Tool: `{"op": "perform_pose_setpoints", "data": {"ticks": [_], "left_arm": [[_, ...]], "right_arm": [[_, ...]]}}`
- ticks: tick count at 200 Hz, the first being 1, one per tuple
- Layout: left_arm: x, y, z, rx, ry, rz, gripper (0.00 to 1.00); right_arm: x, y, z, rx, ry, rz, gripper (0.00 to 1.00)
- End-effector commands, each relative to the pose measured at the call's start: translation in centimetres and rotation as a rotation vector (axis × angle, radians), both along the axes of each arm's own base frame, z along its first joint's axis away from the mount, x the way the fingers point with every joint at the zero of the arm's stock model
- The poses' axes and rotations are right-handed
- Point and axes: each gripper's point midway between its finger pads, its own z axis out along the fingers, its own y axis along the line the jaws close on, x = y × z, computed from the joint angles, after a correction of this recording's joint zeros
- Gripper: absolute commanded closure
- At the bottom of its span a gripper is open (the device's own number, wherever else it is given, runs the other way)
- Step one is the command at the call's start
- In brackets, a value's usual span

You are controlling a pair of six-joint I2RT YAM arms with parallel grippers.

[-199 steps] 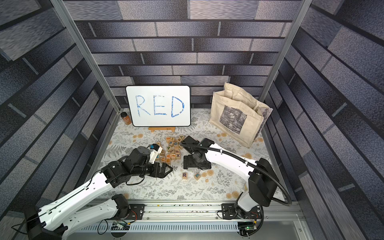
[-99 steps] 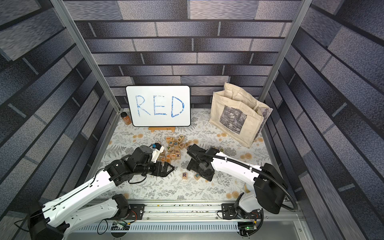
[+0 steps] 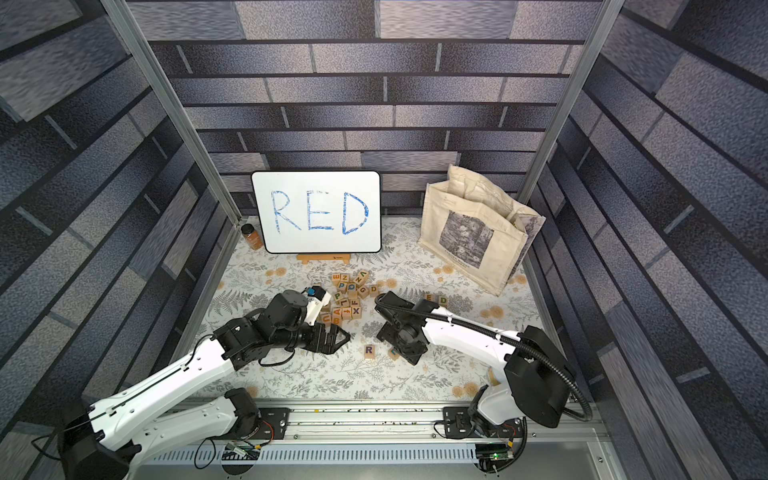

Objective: Assemble the uppercase word "red" with letter blocks
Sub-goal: Pick up the letter block from the center of the board.

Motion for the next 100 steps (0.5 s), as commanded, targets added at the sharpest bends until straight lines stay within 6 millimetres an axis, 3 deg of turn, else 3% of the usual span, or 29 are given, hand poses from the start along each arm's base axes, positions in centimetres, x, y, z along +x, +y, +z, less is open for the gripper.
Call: {"op": "perform_pose_setpoints", "data": {"ticks": [1, 100], "left_arm": [[-0.1, -0.3, 0.0, 0.003, -0.011, -0.033, 0.0], [0.4, -0.1, 0.0, 0.006, -0.008, -0.018, 0.0]], "right_arm": [[-0.6, -1.0, -1.3, -0.048, 0.061, -0.149, 0.25], [-0.3, -0.7, -3.5, -0.064, 0.108, -0.169, 0.45]]}}
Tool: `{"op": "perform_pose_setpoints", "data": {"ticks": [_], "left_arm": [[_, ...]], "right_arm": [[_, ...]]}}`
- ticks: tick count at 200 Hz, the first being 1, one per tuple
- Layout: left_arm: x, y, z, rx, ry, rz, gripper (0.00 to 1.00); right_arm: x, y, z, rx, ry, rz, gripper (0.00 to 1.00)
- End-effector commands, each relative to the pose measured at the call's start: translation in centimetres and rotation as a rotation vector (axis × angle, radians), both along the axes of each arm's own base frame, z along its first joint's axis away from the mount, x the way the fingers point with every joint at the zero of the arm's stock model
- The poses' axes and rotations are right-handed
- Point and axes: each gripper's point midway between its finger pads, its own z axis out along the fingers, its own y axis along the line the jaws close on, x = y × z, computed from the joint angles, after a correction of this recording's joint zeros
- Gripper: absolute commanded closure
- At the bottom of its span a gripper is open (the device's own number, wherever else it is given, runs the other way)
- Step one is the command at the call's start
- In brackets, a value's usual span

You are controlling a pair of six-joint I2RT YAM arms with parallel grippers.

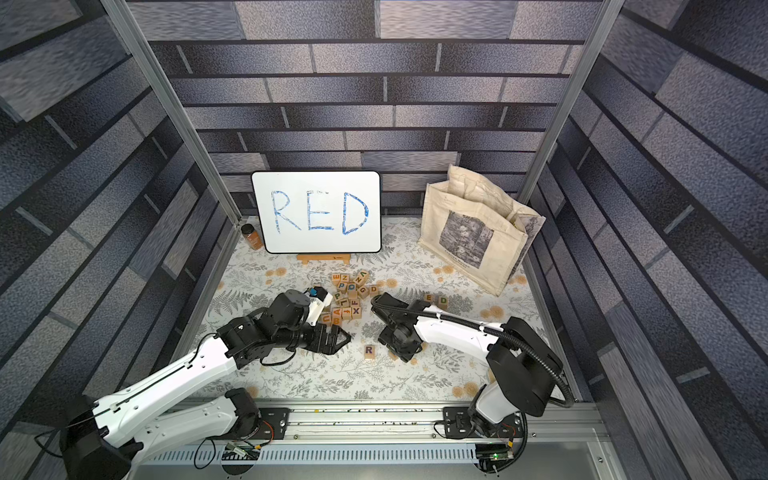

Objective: Assemble the uppercase word "red" with letter blocks
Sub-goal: Pick up the letter block from the center of the board.

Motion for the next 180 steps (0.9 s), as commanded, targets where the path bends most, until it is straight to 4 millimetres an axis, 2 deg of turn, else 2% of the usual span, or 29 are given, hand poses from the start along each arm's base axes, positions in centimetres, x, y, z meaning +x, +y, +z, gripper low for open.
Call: {"op": "perform_pose_setpoints", "data": {"ticks": [1, 66, 113, 180], "left_arm": [[0.3, -0.1, 0.4, -0.006, -0.016, -0.011, 0.0], [0.6, 0.1, 0.3, -0.004, -0.01, 0.0, 0.0], [0.8, 0.1, 0.3, -0.008, -0.011, 0.008, 0.0], [0.7, 0.2, -0.1, -0.022, -0.009, 0.044, 0.0]], "right_arm": [[-0.9, -1.2, -1.4, -0.041, 0.078, -0.13, 0.45], [-1.0, -1.9, -2.4, -0.057, 0.102, -0.126, 0.54], [-0.5, -2.4, -1.9, -0.104, 0.084, -0.024, 0.71], [-0.3, -1.3, -1.3, -0.081, 0.069, 0.198, 0.75]]}}
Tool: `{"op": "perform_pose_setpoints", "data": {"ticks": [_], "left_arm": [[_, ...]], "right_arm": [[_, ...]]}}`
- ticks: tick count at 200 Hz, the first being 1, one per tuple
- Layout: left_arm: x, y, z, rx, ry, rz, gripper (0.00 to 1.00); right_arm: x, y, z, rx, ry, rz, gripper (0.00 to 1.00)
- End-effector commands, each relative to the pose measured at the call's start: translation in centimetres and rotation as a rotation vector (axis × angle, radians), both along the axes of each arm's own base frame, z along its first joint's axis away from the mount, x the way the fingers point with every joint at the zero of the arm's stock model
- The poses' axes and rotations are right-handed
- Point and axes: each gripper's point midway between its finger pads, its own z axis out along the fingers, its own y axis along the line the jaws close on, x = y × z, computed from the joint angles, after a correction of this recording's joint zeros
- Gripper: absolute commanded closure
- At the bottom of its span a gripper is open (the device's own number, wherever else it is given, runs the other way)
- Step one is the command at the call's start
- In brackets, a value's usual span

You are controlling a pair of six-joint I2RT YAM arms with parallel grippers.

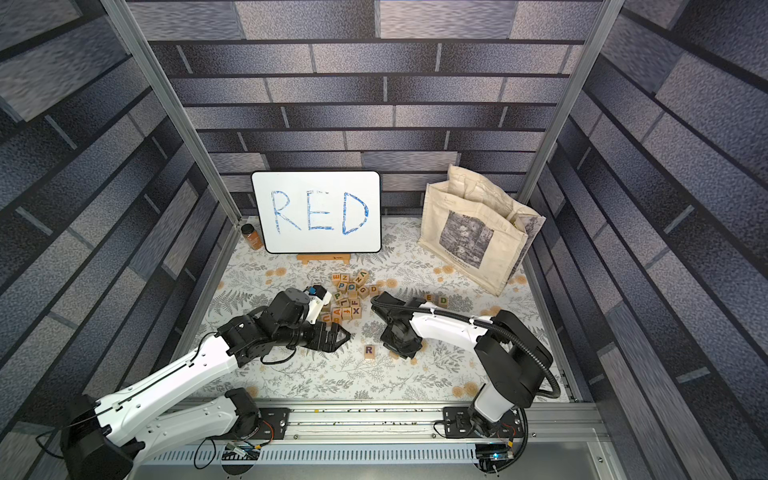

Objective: Assemble the uppercase word "red" with letter blocks
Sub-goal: Pick up the letter block from the center of the board.

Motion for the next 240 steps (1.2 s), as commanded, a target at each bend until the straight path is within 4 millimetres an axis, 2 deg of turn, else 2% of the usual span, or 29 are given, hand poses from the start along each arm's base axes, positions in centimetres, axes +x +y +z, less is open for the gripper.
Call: {"op": "perform_pose_setpoints", "data": {"ticks": [1, 56, 93, 113, 119, 140, 180, 240], "left_arm": [[0.0, 0.0, 0.0, -0.019, -0.011, 0.022, 0.0], [-0.8, 0.5, -1.0, -0.025, -0.017, 0.071, 0.0], [-1.4, 1.2, -1.6, -0.029, -0.014, 0.096, 0.0], [-1.8, 1.5, -1.7, -0.031, -0.012, 0.105, 0.0], [-1.9, 1.6, -1.9, -0.028, -0.01, 0.107, 0.0], [-2.4, 1.8, -2.1, -0.027, -0.003, 0.111, 0.0], [-3.1, 2.1, -2.5, -0.023, -0.004, 0.114, 0.0], [-3.7, 2.1, -2.7, -0.014, -0.013, 0.111, 0.0]], "right_arm": [[-0.6, -0.6, -0.3, -0.035, 0.045, 0.066, 0.75], [-0.2, -0.1, 0.4, -0.031, 0.018, 0.234, 0.75], [0.7, 1.0, 1.3, -0.014, -0.027, 0.357, 0.75], [0.7, 0.7, 1.1, -0.037, -0.026, 0.412, 0.75], [1.5, 1.6, 2.0, -0.022, -0.055, 0.43, 0.75], [1.8, 1.7, 2.5, -0.043, -0.082, 0.496, 0.75], [1.5, 1.5, 2.6, -0.077, -0.091, 0.557, 0.74], [0.1, 2.6, 2.0, -0.09, -0.094, 0.609, 0.74]]}}
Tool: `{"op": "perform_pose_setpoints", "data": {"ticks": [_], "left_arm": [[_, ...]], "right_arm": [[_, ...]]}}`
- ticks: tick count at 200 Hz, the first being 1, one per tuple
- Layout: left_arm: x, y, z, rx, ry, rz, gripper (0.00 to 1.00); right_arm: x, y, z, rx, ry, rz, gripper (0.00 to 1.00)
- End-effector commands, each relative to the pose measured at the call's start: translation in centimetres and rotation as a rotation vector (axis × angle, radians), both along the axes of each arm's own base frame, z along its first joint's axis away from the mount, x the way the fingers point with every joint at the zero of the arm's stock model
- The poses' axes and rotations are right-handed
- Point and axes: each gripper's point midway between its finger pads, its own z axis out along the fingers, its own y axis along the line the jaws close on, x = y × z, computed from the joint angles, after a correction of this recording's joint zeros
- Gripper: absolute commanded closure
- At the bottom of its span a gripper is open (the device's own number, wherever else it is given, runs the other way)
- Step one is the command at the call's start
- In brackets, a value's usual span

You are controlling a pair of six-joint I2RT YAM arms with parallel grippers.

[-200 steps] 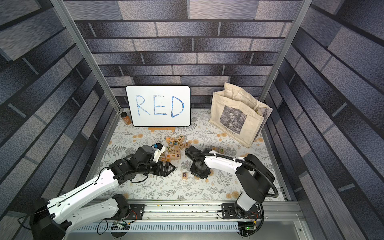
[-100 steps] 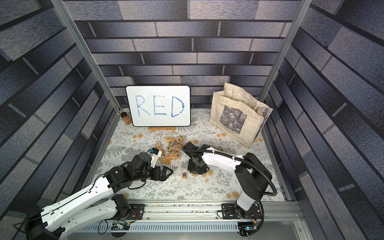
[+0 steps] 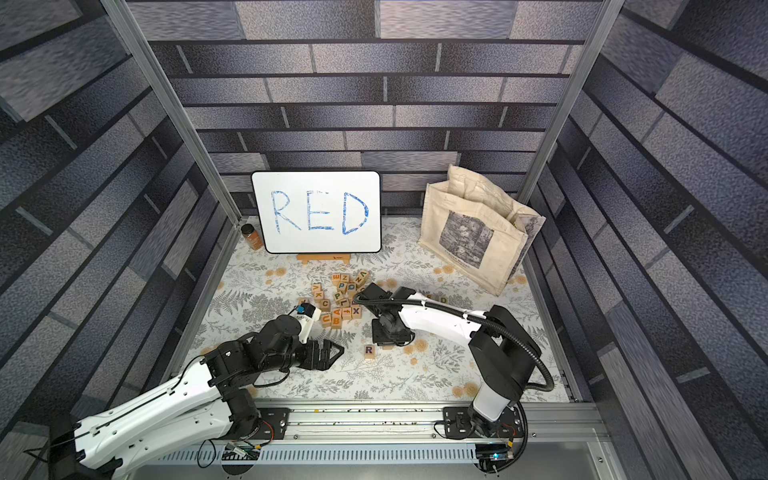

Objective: Assemble the uppercase word "red" with letter blocks
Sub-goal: Pick up the letter block from the center of the board, then place the letter block at the center of the board.

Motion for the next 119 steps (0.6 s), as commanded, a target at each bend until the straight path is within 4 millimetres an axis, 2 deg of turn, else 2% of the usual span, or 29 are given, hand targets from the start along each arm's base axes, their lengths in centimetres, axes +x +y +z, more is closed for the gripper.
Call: {"op": "perform_pose_setpoints", "data": {"ticks": [1, 110, 113, 119], "left_arm": [[-0.2, 0.5, -0.5, 0.02, 0.003, 0.025, 0.0], [-0.7, 0.8, -0.6, 0.032, -0.01, 0.034, 0.0], [-0.7, 0.8, -0.7, 0.033, -0.008, 0.035, 0.0], [-0.7, 0.8, -0.6, 0.032, -0.01, 0.035, 0.0]], "right_arm": [[-0.7, -0.4, -0.6, -0.054, 0.006, 0.029, 0.74], [-2.1, 0.5, -2.4, -0.047, 0.027, 0.01, 0.73], [-2.6, -0.4, -3.1, -0.071, 0.042, 0.008, 0.73], [-2.8, -0.5, -3.4, -0.074, 0.048, 0.004, 0.73]]}}
